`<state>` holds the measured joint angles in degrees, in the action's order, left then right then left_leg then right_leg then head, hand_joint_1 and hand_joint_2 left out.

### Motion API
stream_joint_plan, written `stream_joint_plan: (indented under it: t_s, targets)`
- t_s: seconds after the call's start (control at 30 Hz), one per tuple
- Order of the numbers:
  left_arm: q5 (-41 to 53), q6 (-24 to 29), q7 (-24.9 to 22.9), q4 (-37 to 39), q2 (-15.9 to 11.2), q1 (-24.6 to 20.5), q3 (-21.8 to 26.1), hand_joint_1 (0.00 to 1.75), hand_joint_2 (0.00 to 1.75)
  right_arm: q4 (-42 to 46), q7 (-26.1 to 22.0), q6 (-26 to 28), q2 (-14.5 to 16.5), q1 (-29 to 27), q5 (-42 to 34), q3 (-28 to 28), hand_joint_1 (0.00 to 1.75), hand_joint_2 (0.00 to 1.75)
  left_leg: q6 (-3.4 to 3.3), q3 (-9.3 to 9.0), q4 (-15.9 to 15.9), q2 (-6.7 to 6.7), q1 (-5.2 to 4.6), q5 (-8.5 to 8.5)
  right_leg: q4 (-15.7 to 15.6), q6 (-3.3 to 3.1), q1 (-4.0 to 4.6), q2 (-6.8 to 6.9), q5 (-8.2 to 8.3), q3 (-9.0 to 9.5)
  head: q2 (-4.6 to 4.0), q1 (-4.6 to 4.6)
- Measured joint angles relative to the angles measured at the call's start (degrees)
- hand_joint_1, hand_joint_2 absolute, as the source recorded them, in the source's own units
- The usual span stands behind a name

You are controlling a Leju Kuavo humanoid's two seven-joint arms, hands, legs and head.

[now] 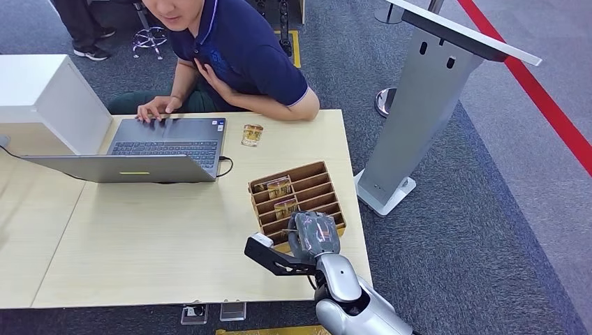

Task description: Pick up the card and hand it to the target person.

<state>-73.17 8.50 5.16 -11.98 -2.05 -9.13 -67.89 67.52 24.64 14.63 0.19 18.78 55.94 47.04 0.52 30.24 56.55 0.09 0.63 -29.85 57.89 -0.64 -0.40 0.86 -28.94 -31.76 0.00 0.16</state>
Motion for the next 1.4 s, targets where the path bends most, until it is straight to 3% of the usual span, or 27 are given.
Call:
stream_joint_plan:
  t_s: [0.3,0.5,0.7,1.0,1.27,1.4]
  targets:
    - [0.0,-0.4,0.1,0.0,0.0,-0.3,-0.4,0.00,0.00,2.6,0.1,0.3,-0.2,2.5,0.9,0.1,1.69,1.75,0.00,0.00,0.0,0.01,0.00,0.01,0.0,0.00,0.00,-0.01,0.01,0.00,0.00,-0.01]
    - [0.2,-0.5,0.0,0.0,0.0,-1.0,-0.5,0.00,0.00,6.7,0.4,-0.3,-0.3,10.8,0.7,0.3,1.69,1.75,0.00,-0.01,0.0,0.02,0.00,0.06,0.0,-0.01,0.00,-0.01,0.03,0.00,0.00,-0.02]
    - [0.7,-0.7,0.0,0.0,0.2,-1.9,-0.7,0.00,0.00,6.5,-0.6,2.6,-0.2,19.2,-2.4,0.4,1.69,1.75,0.00,0.01,0.0,0.01,0.00,0.06,0.0,-0.01,0.00,-0.01,0.03,0.00,0.00,-0.03]
    - [1.1,-0.7,-0.4,0.0,0.6,-2.6,-1.3,0.00,0.00,-5.4,-4.7,7.6,3.6,26.3,-3.1,1.4,1.69,1.75,0.01,0.06,0.0,-0.01,0.01,0.06,0.1,-0.01,0.00,0.00,0.03,-0.02,0.00,-0.06]
    - [1.1,-0.3,-0.6,0.0,0.6,-2.6,-1.7,0.00,0.00,-14.8,-5.0,10.0,6.8,28.6,-2.7,2.1,1.69,1.75,0.01,0.07,0.0,-0.02,0.01,0.06,0.1,-0.01,0.01,0.01,0.02,-0.03,0.00,-0.03]
    - [1.1,-0.2,-0.9,0.0,0.6,-2.6,-2.1,0.00,0.00,-17.1,-4.6,9.9,7.3,29.1,-2.4,2.1,0.00,1.75,0.00,0.06,0.0,-0.03,0.01,0.05,0.0,-0.01,0.00,0.01,0.02,-0.03,0.00,-0.01]
